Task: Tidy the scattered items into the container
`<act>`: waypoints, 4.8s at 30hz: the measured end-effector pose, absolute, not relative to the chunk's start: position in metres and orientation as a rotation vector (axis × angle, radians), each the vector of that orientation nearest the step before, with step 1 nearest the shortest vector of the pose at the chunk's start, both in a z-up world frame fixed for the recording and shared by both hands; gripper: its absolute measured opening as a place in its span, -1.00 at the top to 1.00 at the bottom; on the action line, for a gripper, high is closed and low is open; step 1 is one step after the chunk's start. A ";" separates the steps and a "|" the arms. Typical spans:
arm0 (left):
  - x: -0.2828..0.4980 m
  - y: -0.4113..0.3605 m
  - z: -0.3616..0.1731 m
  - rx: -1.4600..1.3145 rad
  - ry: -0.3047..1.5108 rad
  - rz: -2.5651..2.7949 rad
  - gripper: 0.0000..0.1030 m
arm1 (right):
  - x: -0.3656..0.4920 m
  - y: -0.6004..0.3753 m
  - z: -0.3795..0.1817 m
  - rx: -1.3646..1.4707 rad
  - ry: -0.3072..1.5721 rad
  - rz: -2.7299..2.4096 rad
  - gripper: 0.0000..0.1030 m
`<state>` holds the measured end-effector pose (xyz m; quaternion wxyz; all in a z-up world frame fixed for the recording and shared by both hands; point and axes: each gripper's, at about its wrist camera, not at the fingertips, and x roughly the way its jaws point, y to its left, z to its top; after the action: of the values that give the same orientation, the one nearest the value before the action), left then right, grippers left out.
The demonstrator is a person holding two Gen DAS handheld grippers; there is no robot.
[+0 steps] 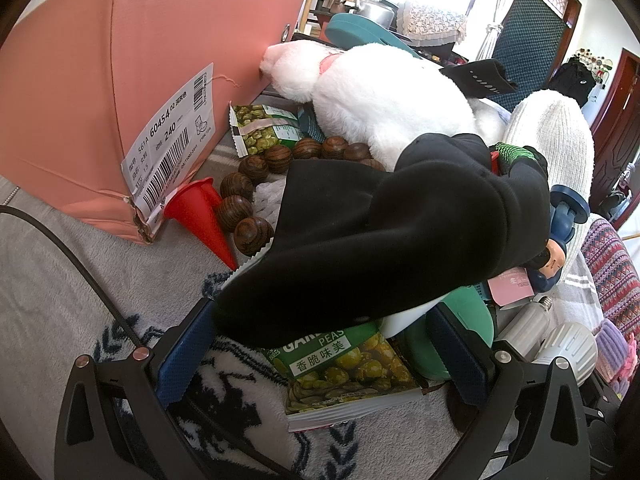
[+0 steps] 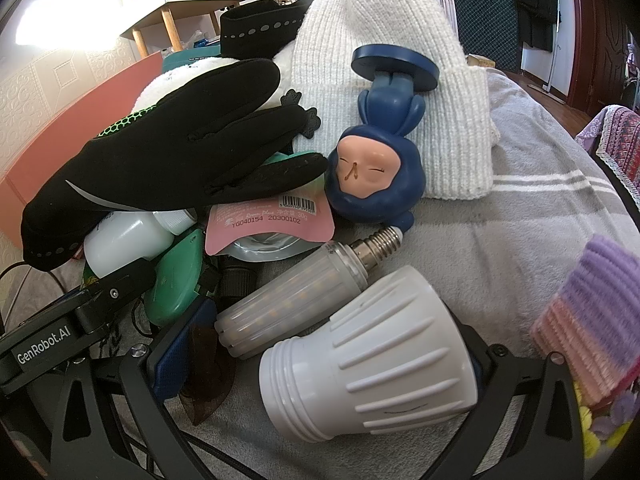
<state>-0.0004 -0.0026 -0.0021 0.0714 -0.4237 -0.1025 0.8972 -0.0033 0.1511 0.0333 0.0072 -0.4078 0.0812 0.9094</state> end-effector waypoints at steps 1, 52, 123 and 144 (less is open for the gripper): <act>0.000 -0.003 -0.002 -1.274 -0.308 2.697 -1.00 | -0.003 0.151 0.033 -1.275 0.254 2.844 -0.99; 0.002 -0.002 -0.002 -1.282 -0.303 2.697 -1.00 | -0.007 0.143 0.030 -1.296 0.185 2.809 -0.99; 0.002 -0.002 -0.002 -1.277 -0.307 2.700 -1.00 | -0.008 0.141 0.031 -1.285 0.181 2.815 -0.99; 0.002 -0.002 -0.002 -1.277 -0.308 2.700 -1.00 | -0.008 0.141 0.031 -1.281 0.180 2.816 -0.99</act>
<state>0.0018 -0.0020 -0.0015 0.0694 -0.4242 -0.1023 0.8971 -0.0084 0.1406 0.0308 0.0212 -0.4133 0.0580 0.9085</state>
